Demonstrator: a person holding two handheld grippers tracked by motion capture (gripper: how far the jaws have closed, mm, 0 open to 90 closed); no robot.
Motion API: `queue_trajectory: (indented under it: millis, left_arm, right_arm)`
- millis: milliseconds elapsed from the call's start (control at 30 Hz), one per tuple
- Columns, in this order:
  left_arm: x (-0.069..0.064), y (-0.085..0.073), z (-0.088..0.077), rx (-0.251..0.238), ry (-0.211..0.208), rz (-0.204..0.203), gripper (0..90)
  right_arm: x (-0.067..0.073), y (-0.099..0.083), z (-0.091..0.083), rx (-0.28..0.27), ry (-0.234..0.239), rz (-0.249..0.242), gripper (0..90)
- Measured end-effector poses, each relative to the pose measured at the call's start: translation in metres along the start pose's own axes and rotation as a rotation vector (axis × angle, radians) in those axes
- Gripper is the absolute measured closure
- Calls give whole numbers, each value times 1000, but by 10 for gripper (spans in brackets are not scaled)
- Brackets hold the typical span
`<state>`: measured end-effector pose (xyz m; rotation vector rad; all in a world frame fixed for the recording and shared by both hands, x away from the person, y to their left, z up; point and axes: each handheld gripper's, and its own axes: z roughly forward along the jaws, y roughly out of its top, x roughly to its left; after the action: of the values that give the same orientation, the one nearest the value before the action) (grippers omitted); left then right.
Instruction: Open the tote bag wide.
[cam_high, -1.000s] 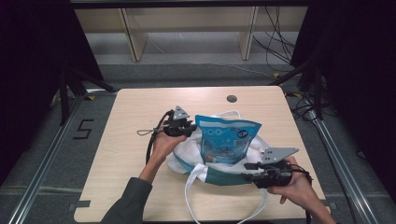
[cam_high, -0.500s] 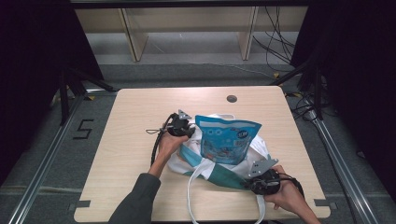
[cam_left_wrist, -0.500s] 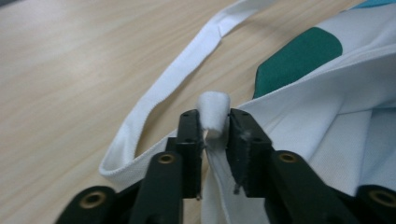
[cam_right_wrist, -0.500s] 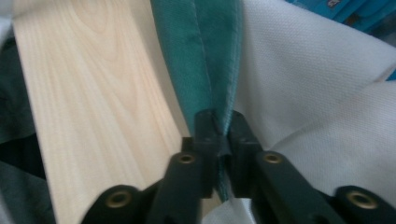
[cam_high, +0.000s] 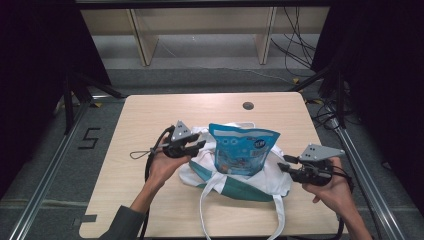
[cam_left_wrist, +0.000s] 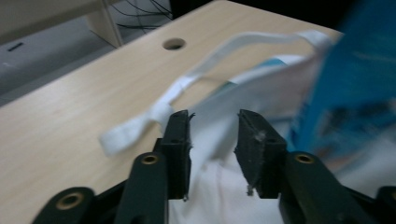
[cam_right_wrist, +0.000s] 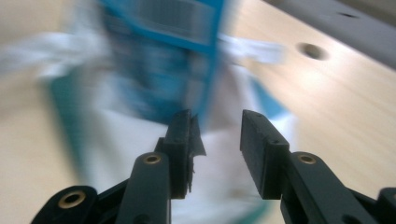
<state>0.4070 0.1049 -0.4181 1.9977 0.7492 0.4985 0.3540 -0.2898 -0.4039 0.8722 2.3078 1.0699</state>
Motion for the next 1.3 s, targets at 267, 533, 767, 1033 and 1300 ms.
queue_trajectory:
  millis: [267, 533, 767, 1033, 1300]
  left_arm:
    - [-11, -30, 22, 104, -26, 39, 779]
    - [-10, -65, 52, 196, 30, 35, 883]
    - [-14, -43, 27, 84, 30, 11, 815]
    - [-36, -32, 6, 46, -71, 17, 828]
    - [-46, -41, 12, 75, -106, 12, 830]
  right_arm:
    - [-34, -14, 52, 93, -49, 10, 869]
    - [-49, -29, 96, 199, -119, 43, 880]
    - [-46, -17, 74, 138, -141, 67, 716]
    - [-8, -9, 32, 47, 66, 83, 681]
    - [30, -7, 20, 47, 208, 46, 674]
